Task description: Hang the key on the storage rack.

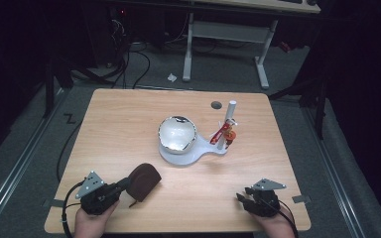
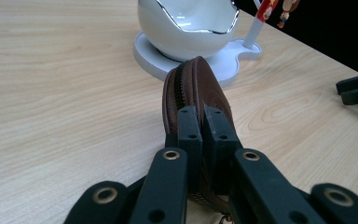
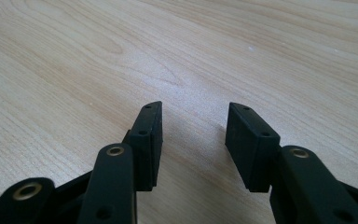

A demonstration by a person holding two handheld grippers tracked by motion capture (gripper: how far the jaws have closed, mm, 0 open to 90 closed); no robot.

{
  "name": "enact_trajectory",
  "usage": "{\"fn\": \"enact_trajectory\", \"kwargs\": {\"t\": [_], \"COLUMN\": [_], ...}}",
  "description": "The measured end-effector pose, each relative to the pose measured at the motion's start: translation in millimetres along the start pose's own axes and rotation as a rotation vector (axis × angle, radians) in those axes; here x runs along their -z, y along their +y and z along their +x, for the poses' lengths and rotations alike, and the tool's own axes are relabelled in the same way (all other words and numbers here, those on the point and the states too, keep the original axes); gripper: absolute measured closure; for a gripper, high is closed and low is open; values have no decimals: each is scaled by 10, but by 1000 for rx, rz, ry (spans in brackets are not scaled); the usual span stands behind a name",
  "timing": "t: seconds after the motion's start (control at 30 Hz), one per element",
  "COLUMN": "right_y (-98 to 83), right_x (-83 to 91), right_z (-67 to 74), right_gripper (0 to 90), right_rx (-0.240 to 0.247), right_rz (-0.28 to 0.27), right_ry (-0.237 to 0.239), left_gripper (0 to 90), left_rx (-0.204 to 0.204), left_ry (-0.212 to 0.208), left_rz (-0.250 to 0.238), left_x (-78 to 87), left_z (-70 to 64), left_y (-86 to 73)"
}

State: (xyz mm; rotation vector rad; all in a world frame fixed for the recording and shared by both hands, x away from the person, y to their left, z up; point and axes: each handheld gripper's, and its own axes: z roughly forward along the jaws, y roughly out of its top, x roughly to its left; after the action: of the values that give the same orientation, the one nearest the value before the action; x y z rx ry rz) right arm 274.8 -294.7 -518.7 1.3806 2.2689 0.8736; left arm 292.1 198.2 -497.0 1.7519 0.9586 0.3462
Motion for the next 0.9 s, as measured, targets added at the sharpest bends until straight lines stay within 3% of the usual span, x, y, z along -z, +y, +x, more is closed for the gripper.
{"fn": "enact_trajectory", "kwargs": {"t": [0.07,0.27,0.9], "right_y": [0,0,0], "right_x": [3,3,6], "right_z": [0,0,-8], "right_gripper": [566,566,566], "right_rx": [-1,-2,-8], "right_rz": [-1,-1,-3], "right_ry": [-1,-2,2], "left_gripper": [865,865,865], "left_rx": [-26,-35,-38], "left_ry": [20,24,24], "left_rz": [-14,-31,-37], "left_x": [24,47,-5], "left_z": [-29,-52,-90], "left_y": [14,29,118]}}
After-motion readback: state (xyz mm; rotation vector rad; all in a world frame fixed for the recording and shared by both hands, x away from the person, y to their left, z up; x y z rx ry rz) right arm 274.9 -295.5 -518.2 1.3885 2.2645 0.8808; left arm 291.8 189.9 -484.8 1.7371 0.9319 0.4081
